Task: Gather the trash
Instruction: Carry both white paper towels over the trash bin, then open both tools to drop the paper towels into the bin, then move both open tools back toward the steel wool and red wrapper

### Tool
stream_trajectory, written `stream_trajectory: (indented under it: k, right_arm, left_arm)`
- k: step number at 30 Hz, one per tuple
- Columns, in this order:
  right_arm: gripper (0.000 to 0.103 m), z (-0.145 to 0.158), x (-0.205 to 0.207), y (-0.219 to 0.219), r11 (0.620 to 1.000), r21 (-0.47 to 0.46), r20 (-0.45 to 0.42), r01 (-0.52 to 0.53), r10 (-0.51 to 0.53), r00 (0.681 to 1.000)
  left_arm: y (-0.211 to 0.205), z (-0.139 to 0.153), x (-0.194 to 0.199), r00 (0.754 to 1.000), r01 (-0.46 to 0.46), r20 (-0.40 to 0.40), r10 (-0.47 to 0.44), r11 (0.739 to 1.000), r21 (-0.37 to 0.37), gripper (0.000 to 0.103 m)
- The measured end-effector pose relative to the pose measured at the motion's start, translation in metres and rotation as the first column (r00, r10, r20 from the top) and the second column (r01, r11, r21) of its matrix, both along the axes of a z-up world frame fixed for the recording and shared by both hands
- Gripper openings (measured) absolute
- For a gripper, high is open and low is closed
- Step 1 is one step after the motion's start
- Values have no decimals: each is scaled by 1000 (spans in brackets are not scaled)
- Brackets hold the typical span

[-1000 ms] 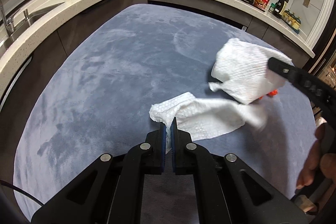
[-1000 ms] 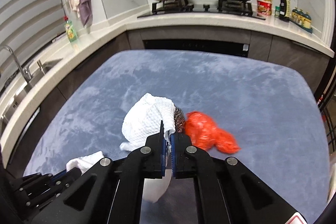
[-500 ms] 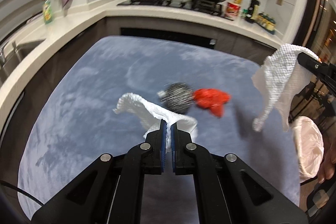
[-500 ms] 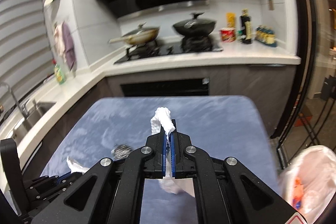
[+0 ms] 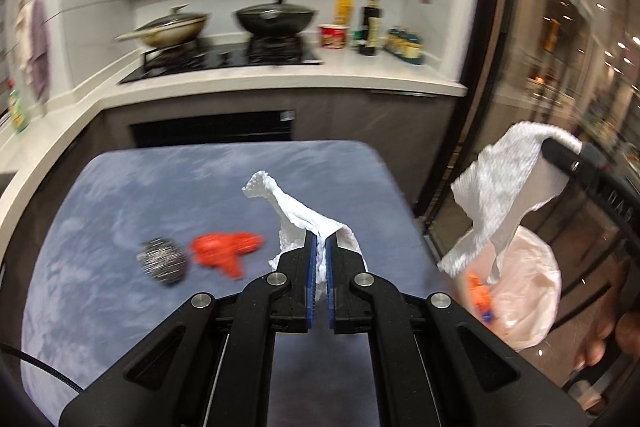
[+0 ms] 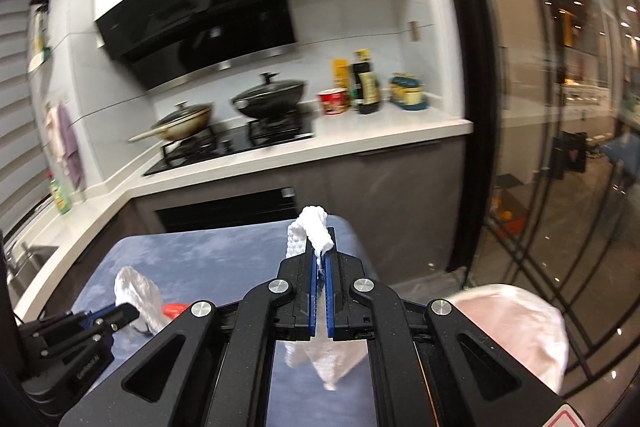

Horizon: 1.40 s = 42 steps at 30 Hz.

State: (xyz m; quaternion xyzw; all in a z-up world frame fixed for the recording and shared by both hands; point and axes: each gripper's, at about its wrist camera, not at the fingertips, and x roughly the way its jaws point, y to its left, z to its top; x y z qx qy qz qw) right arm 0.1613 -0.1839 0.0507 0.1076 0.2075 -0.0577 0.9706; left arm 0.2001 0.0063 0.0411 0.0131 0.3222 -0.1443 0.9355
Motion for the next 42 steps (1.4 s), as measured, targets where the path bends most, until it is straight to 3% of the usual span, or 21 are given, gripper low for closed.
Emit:
stream_trajectory:
  k: [11,19,26,28,29,30,31,32,42]
  right_arm:
    - [3,-34,-42,-112,978,22,-71,205,-203,976]
    - [3,-65,-59,-154,961,45,-135,272,-264,955]
    - [9,-79,-65,-168,954,55,-164,294,-282,945]
    - [17,-81,-67,-170,953,56,-166,297,-284,944]
    - [22,-80,-66,-171,953,56,-163,299,-286,944]
    - [35,-79,-67,-170,951,54,-154,305,-294,943]
    - [42,-78,-69,-169,949,53,-145,310,-300,943]
    - [43,-77,-70,-168,948,52,-136,313,-304,943]
    - [44,-69,-69,-160,954,50,-117,297,-289,950]
  left_arm:
    - [-128,0,-11,979,206,-2,-206,979,13,4]
    - [-199,-19,-21,948,317,-31,-316,947,51,4]
    - [-221,-36,-18,943,329,-70,-325,942,68,5]
    - [-224,-40,-18,943,328,-75,-323,942,76,6]
    - [-226,-41,-16,945,324,-77,-319,942,81,14]
    - [-227,-42,-16,946,320,-78,-314,944,84,20]
    - [-226,-41,-16,948,317,-74,-311,945,82,32]
    - [-226,-41,-16,948,315,-70,-310,946,79,35]
    - [-213,-34,-13,957,289,-55,-286,955,66,36]
